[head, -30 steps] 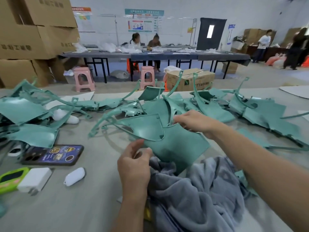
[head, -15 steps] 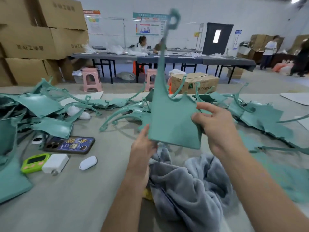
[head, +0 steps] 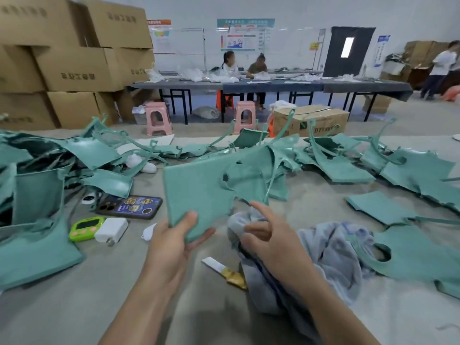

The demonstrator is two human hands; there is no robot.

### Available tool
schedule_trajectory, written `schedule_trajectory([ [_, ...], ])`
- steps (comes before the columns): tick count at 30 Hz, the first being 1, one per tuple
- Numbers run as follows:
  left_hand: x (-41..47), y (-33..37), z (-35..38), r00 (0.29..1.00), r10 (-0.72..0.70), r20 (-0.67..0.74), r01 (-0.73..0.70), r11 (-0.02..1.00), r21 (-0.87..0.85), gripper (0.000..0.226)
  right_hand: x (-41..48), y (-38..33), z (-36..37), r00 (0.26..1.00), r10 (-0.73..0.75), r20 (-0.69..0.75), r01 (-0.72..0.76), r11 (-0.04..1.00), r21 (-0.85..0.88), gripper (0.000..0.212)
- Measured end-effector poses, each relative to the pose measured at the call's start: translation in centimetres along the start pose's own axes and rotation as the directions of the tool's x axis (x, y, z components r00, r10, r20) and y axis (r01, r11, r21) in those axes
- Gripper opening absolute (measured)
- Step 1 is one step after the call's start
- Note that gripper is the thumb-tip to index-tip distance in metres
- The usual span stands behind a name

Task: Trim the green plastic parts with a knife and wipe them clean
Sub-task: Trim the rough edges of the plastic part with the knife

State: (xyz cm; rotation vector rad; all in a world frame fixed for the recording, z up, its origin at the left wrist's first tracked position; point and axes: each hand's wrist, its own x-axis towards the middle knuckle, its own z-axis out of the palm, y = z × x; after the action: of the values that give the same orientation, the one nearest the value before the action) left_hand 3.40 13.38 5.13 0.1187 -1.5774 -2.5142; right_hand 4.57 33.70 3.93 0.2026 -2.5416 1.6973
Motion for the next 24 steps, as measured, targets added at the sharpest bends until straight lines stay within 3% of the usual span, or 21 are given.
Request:
schedule_trajectory([
  [2, 1.0, -0.2, -1.8, 0.99, 0.089, -0.107, -0.079, 0.992, 0.094, 0.021, -0.2, 0.2, -1.6, 0.993, -0.015, 0.121, 0.054, 0.944, -0.325, 0.059],
  [4, 1.8, -1.1, -3.0, 0.971, 0.168, -0.171, -0.118, 0.956, 0.268, 0.021, -0.2, 0.7, -3.3, 0.994, -0.007, 0.107, 0.058, 0.872, -0.486, 0.047],
  [6, 2.1, -2.3, -3.5, 0.964, 0.202, -0.17, -0.129, 0.922, 0.365, 0.011, 0.4, 1.6, -5.2, 0.995, 0.097, -0.032, -0.096, 0.799, -0.593, 0.049],
  [8, 2.1, -3.2, -3.5, 0.965, 0.234, -0.119, -0.146, 0.855, 0.498, 0.013, 0.9, 1.9, -6.5, 0.951, 0.176, -0.256, -0.304, 0.692, -0.654, 0.07],
  [9, 2.1, -3.4, -3.5, 0.963, 0.258, -0.071, -0.167, 0.786, 0.595, 0.014, 0.6, 1.6, -6.5, 0.93, 0.091, -0.355, -0.324, 0.659, -0.679, 0.076],
  [11, 2.1, -3.4, -3.7, 0.961, 0.271, 0.056, -0.226, 0.651, 0.724, 0.025, -0.2, -0.1, -4.9, 0.873, -0.212, -0.439, -0.15, 0.74, -0.656, 0.062],
  [12, 2.0, -3.3, -3.9, 0.957, 0.26, 0.129, -0.265, 0.597, 0.757, 0.042, -0.8, -1.1, -3.7, 0.854, -0.318, -0.413, -0.007, 0.785, -0.62, 0.041],
  [13, 1.9, -3.2, -4.3, 0.951, 0.25, 0.181, -0.294, 0.551, 0.781, 0.062, -1.4, -2.0, -2.4, 0.881, -0.336, -0.332, 0.07, 0.788, -0.612, 0.017],
  [14, 1.8, -3.1, -4.6, 0.95, 0.244, 0.196, -0.296, 0.498, 0.815, 0.074, -1.7, -2.4, -0.9, 0.934, -0.285, -0.215, 0.094, 0.777, -0.622, 0.012],
  [15, 1.7, -2.9, -4.8, 0.951, 0.244, 0.19, -0.283, 0.443, 0.851, 0.074, -2.1, -2.5, 0.5, 0.98, -0.179, -0.084, 0.08, 0.747, -0.66, 0.027],
  [17, 1.6, -2.5, -4.9, 0.958, 0.249, 0.145, -0.236, 0.391, 0.889, 0.051, -2.8, -2.3, 2.8, 0.996, -0.003, 0.088, 0.069, 0.639, -0.766, 0.04],
  [19, 1.5, -2.4, -5.1, 0.954, 0.268, 0.136, -0.241, 0.412, 0.879, 0.031, -3.0, -1.8, 4.1, 0.989, -0.025, 0.147, 0.137, 0.543, -0.829, 0.024],
  [21, 1.4, -2.4, -4.9, 0.937, 0.309, 0.165, -0.285, 0.398, 0.872, 0.03, -3.0, -1.6, 4.5, 0.981, -0.008, 0.196, 0.175, 0.487, -0.856, 0.01],
  [24, 1.4, -2.5, -4.3, 0.913, 0.352, 0.204, -0.335, 0.364, 0.869, 0.038, -2.4, -1.7, 3.4, 0.969, 0.039, 0.245, 0.188, 0.531, -0.826, 0.009],
])
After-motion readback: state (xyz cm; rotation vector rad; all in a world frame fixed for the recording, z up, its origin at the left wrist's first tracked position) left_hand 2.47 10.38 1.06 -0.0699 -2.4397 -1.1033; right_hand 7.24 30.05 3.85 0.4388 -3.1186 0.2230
